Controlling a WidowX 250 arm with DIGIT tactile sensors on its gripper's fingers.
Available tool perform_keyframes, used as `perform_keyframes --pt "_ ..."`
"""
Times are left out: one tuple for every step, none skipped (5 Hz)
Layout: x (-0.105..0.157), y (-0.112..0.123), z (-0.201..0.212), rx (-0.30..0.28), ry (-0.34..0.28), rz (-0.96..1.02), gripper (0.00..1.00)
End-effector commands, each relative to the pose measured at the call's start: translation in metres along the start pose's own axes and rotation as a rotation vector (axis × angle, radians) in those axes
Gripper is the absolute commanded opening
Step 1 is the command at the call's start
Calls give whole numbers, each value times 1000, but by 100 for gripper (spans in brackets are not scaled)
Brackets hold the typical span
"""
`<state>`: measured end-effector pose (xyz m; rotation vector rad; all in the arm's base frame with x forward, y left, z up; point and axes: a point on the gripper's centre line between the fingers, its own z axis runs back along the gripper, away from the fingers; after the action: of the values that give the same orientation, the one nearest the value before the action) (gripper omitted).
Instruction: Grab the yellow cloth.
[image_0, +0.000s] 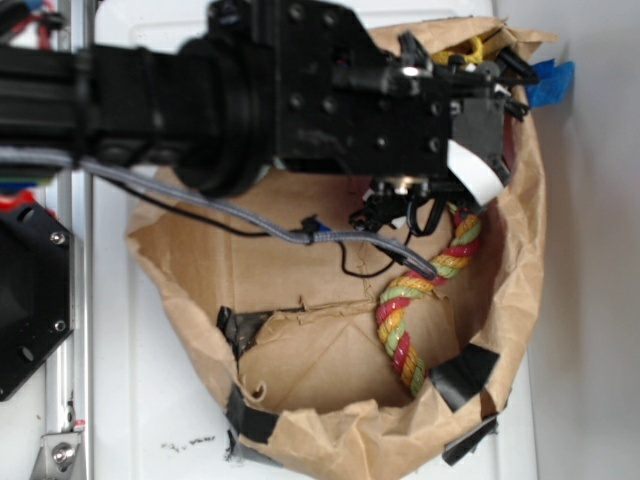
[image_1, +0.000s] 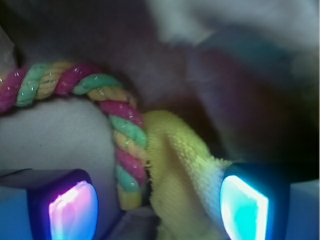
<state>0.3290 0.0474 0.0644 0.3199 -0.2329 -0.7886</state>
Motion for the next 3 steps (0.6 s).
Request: perform_keyframes --pt "9 0 11 33 -35 -2 0" --pt "7 1 11 32 -32 2 0" --pt "6 1 13 32 -34 1 0"
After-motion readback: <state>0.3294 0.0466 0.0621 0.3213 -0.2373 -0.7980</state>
